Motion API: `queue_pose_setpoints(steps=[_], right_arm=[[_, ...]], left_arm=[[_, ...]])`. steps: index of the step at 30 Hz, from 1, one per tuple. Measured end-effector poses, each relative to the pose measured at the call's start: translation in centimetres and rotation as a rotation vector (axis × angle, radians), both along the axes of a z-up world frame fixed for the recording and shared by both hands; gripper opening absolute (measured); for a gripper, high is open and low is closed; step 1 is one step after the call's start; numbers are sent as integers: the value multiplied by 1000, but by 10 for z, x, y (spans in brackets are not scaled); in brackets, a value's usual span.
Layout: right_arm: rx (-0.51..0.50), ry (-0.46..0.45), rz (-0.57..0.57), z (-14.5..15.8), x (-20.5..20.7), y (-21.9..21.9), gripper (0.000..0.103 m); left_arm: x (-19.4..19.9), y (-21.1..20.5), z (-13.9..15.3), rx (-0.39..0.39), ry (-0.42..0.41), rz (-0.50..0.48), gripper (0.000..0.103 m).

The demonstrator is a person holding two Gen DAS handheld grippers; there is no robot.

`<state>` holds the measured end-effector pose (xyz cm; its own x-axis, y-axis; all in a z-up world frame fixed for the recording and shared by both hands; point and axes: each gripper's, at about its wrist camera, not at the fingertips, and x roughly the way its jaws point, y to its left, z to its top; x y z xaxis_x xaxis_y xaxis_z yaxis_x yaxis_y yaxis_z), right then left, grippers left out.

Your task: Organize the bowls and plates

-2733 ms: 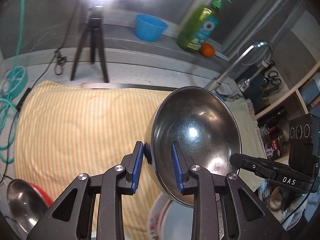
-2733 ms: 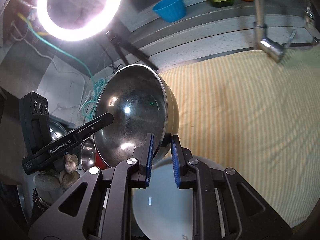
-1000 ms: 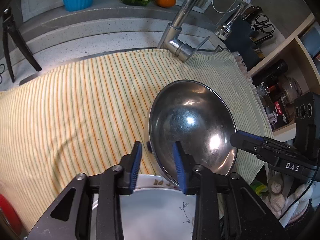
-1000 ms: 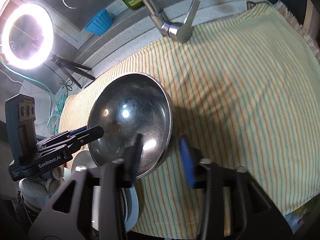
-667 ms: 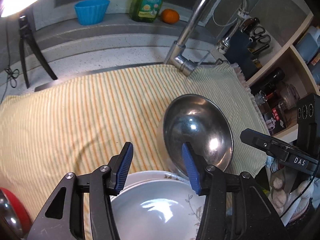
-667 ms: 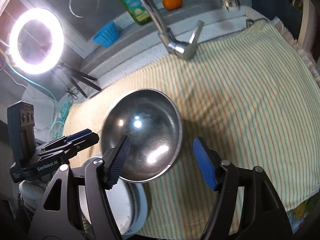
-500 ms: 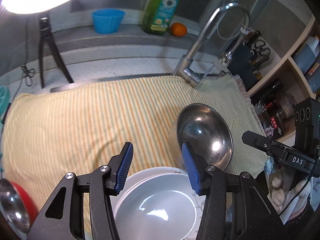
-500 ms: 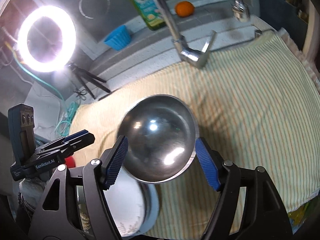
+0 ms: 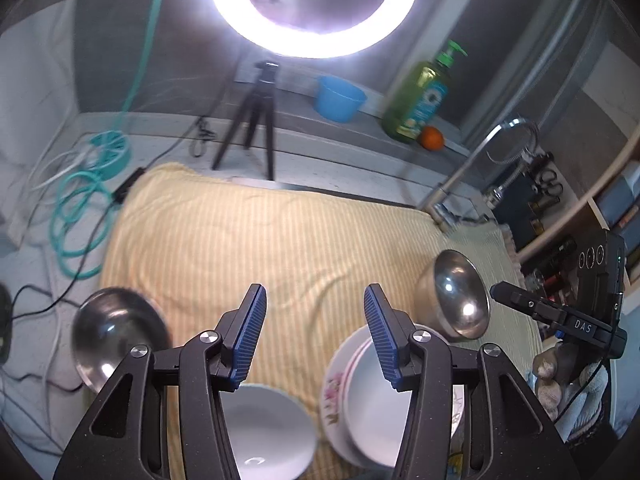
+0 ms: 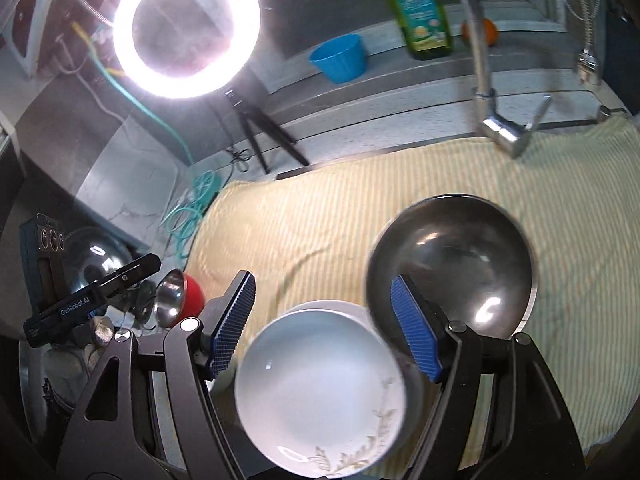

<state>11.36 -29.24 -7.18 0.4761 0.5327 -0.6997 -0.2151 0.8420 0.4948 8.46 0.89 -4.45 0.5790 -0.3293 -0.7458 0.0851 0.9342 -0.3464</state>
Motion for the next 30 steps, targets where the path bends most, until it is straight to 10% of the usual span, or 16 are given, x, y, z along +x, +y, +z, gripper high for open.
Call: queue_pose_setpoints(steps=[30], right_arm=[[3,124,422,-38,19,219,73]], left_arm=[[-64,170,-72,-124,113,410,40]])
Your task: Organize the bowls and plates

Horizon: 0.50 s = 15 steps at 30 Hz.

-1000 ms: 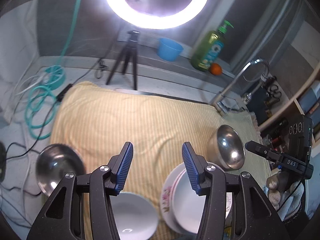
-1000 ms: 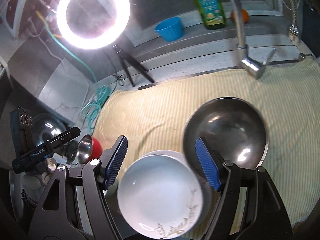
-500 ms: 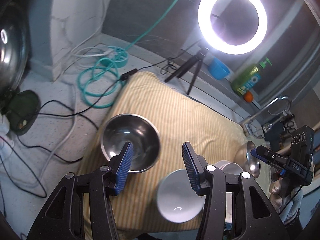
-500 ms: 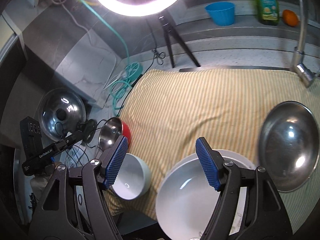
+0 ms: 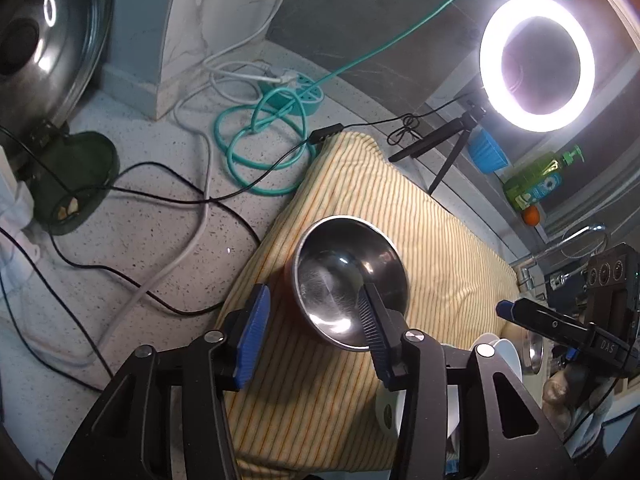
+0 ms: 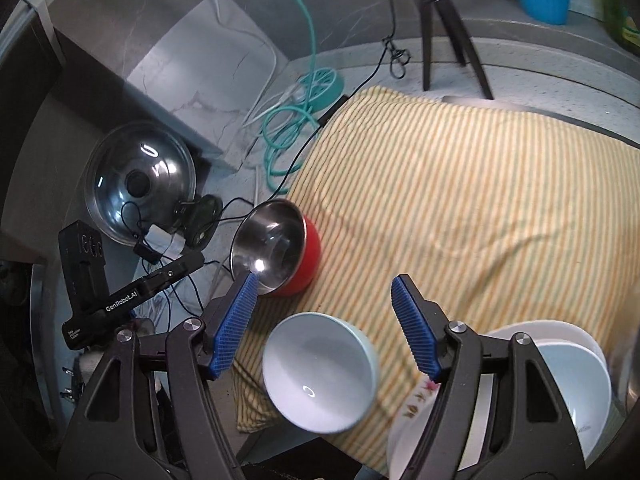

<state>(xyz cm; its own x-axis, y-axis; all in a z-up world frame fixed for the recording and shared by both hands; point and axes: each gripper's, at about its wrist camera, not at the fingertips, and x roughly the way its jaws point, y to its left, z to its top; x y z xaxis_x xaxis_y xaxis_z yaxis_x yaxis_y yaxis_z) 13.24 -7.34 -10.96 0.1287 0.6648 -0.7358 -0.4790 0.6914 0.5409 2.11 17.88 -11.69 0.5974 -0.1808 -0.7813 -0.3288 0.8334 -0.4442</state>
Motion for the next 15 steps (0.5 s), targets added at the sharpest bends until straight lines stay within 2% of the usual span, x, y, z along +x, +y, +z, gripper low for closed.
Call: queue_pose_setpoints(steps=[2,6,15], right_arm=[[-3,20,16,-6,4,12,71],[-27,46,52,-18,10,35,59],[-63,93,95,-41,21,64,46]], left_arm=[[3,4,-5,-13,9,7,36],[9,8,-16,-50,26,-3,31],[19,9,-25,-59,45,-24,28]])
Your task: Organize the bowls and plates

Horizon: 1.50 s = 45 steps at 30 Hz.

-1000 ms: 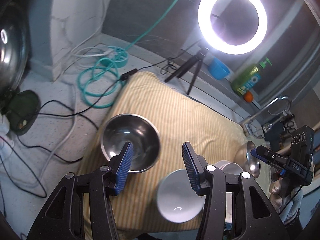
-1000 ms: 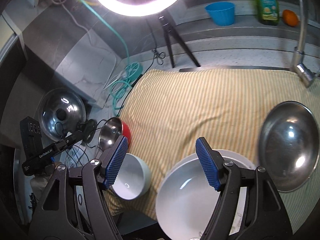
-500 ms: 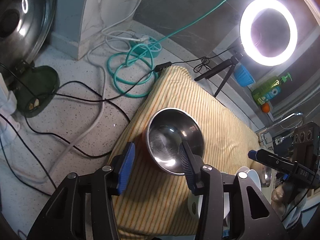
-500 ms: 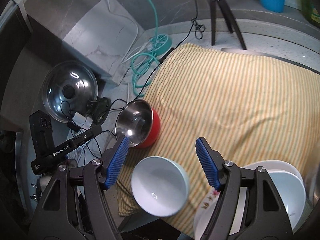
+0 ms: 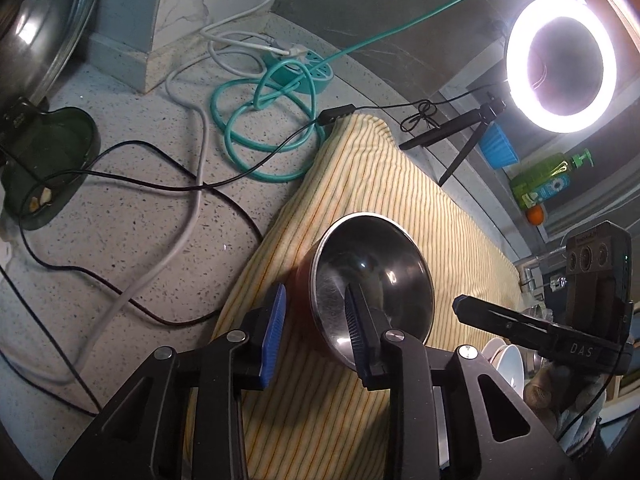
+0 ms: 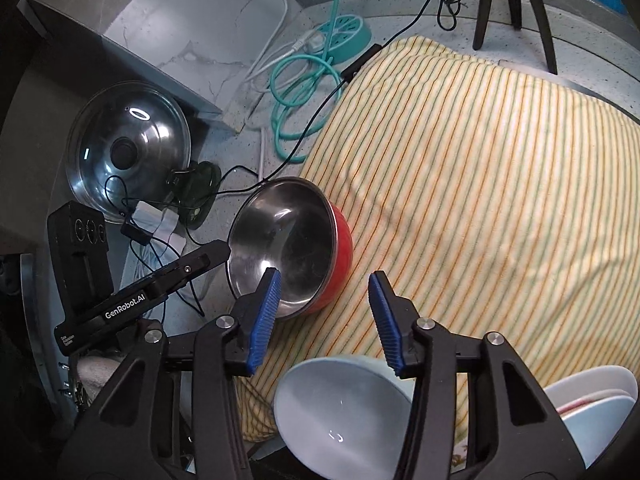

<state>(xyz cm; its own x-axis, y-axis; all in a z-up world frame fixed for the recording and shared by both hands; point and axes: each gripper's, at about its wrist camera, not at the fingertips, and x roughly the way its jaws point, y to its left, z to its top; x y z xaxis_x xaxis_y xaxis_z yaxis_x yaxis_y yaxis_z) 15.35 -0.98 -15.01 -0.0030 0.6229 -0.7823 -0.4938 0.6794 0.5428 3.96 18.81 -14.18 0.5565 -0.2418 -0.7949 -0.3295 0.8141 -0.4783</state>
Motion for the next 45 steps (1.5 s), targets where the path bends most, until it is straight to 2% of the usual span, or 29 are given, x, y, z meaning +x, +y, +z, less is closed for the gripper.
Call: queue_pose_setpoints(steps=[7,9,13,21,33,45], right_arm=[[-35,12,11,-11,7,12,34],[-41,17,16,-13,8,13,28],[-52,23,18,-17,10,16,26],[-62,33,38,-24,9,23,14],[-55,10,26,-15,7,18,13],[12,-42,-46,28,-1,-28,13]], left_arm=[[5,-2,-8,-16,22,-10,23],[6,-2,-10,-20,26,-13,22],[8,-4,-12,-22,31,-21,21],[11,-9,-11,3,33,-33,20],[12,-14,-2,27,13,-43,20],[18,-46,42,52,-87,-113,20]])
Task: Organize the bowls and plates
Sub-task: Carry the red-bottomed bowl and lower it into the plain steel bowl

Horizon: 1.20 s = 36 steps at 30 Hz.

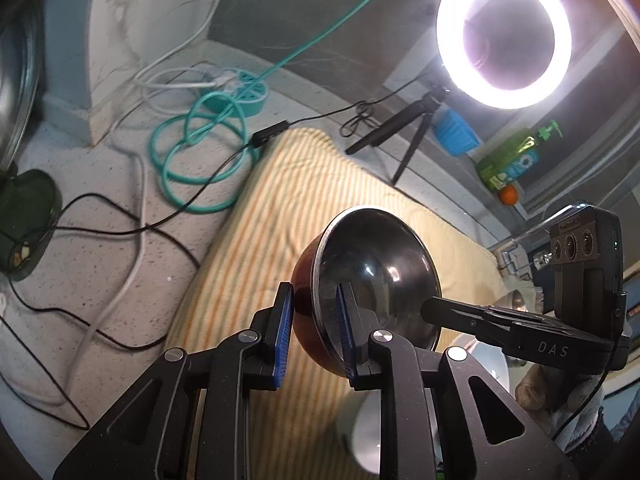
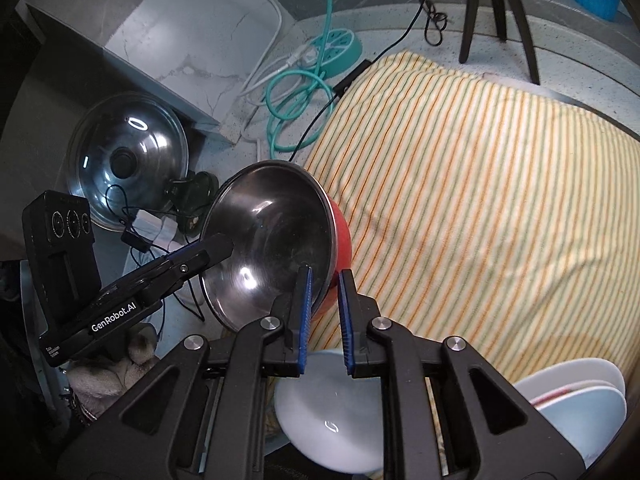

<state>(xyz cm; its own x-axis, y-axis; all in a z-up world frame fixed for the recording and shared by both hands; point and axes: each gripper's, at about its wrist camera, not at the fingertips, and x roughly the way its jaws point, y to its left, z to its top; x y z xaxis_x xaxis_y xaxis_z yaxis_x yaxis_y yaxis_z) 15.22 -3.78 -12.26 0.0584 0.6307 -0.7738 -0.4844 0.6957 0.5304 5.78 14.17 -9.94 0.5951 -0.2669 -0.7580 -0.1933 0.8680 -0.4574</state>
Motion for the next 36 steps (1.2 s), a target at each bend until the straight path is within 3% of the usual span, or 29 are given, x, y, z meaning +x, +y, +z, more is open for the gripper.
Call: queue_pose_setpoints(steps=[16,36], right_arm=[[38,-92,-190,47,-10,-121,13],[5,-108,-475,48,-25,-294,13]], left_arm=[[28,-95,36,-22,-92,-214,20],[71,-251,38,-28,-101,-493,20]])
